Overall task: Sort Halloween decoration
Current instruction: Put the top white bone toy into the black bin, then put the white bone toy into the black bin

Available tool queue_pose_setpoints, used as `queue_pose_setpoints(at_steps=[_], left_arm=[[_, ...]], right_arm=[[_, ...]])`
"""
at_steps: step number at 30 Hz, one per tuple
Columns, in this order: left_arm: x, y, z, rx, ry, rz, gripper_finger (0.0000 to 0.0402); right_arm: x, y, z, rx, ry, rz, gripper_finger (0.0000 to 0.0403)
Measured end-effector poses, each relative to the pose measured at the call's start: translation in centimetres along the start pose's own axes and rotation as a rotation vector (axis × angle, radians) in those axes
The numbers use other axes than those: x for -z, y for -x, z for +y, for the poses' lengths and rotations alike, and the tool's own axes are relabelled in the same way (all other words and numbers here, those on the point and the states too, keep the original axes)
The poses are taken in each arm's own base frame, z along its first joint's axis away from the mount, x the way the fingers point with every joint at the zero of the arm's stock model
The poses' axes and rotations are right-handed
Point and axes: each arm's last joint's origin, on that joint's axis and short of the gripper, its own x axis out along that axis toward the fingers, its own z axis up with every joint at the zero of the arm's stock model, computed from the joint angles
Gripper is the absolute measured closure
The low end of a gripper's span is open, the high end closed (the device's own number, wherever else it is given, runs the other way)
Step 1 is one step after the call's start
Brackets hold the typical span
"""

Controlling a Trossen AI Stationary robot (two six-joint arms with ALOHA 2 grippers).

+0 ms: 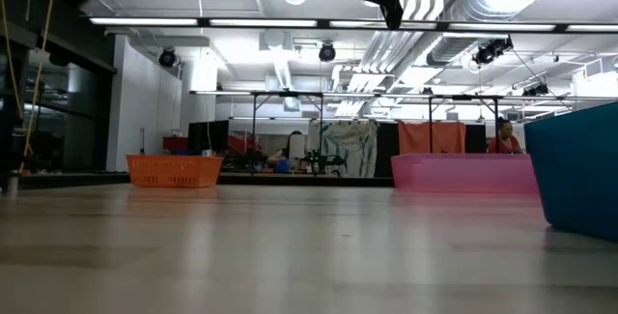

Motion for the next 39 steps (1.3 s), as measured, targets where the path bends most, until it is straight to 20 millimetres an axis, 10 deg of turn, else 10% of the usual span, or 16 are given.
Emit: queue_pose_setpoints(at_steps=[11, 25, 39], left_arm=[[5.9, -5.2, -7.0, 0.06, -0.267, 0.345, 0.0401], [8.1, -9.0, -6.3, -0.062, -0.322, 0.542, 0.0396], [7.4, -8.5, -5.2, -0.068, -0.231, 0.586, 0.0268]], right_arm=[[0.7, -0.9, -0.5, 0.017, -0.005, 0.036, 0.0402], [1.5, -1.9, -0.7, 0.021, -0.032, 0.053, 0.0402], [1.6, -1.9, -0.7, 0.024, -0.056, 0.062, 0.0402]])
